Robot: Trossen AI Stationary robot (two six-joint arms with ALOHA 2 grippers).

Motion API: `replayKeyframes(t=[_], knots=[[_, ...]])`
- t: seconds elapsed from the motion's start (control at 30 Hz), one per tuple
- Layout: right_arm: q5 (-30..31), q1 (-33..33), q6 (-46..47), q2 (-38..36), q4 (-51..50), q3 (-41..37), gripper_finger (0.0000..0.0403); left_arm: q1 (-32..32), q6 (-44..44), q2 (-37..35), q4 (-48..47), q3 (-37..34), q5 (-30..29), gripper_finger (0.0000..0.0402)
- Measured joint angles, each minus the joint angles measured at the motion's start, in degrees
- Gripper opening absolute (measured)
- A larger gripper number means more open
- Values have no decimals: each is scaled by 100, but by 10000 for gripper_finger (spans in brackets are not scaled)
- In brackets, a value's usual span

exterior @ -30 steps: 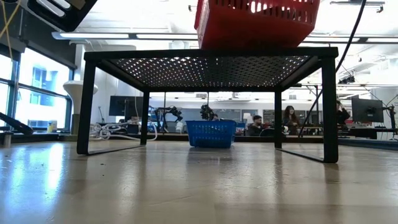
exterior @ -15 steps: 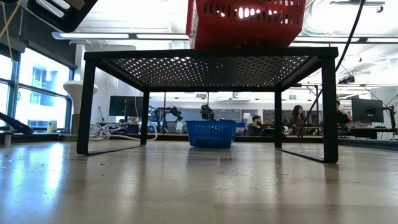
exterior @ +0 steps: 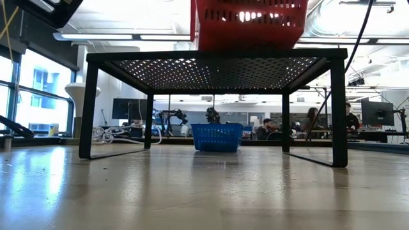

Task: Pick & Place Office Desk Supplies
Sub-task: Put the red bin on the shelf

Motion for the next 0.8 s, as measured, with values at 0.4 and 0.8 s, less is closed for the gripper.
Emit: replayKeyframes(t=[0.4,0.8], knots=[[-74,4,135,0,0,4,23,-2,2,0,0,0,1,132],[-36,4,135,0,-4,4,55,-3,2,0,0,0,2,132]])
